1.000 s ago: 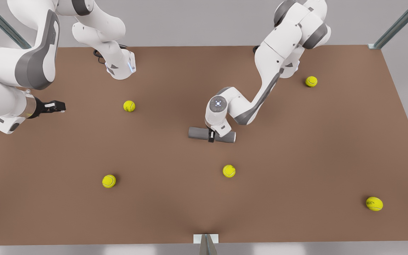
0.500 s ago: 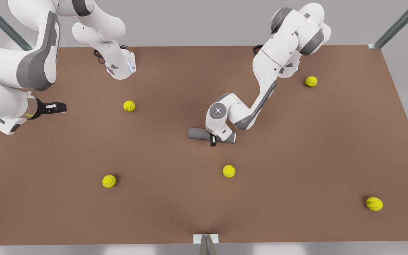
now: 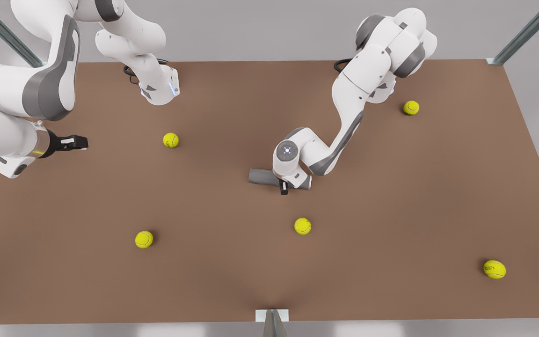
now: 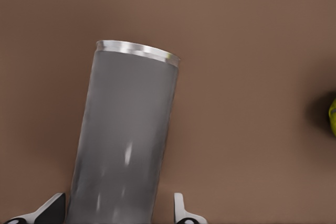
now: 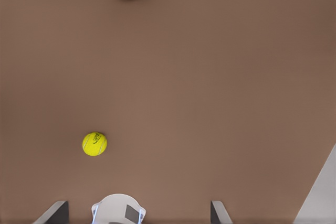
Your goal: Put the tennis tube upright
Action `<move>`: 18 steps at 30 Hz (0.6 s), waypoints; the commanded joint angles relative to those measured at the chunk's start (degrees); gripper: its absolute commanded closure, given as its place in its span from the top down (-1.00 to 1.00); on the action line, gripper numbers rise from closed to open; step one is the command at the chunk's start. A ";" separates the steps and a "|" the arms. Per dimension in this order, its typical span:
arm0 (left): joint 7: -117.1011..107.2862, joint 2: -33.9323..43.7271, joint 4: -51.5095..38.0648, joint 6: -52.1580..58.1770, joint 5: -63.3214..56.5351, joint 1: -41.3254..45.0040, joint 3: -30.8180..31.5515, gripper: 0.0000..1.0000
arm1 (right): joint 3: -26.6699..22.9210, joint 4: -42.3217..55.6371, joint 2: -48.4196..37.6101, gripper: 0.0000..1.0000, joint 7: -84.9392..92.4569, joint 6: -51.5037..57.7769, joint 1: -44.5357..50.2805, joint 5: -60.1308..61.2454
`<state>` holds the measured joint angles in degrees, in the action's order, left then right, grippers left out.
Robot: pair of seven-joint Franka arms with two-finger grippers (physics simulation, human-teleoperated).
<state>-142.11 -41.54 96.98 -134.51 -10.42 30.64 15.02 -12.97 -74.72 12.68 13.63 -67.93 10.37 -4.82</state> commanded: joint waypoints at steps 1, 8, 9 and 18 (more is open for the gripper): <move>-1.76 -0.21 -0.03 -0.14 -0.12 0.04 0.01 1.00 | -0.04 0.10 -0.02 1.00 -0.35 -0.01 0.00 -0.02; -1.76 -1.44 -0.21 -1.46 -1.79 0.04 0.01 1.00 | -0.04 0.10 -0.11 1.00 -0.35 0.08 0.00 -0.02; -1.76 -1.44 -0.21 -1.46 -1.88 0.04 0.01 1.00 | -0.04 0.02 -0.02 1.00 -0.35 -0.01 0.00 -0.02; -1.76 -1.53 -0.21 -1.46 -1.88 -0.05 0.10 0.60 | 0.05 0.10 0.07 1.00 -0.35 0.08 0.09 -0.02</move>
<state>-143.34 -43.12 96.79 -135.87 -12.29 30.61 15.10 -12.89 -74.69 12.77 13.40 -67.90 10.44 -4.86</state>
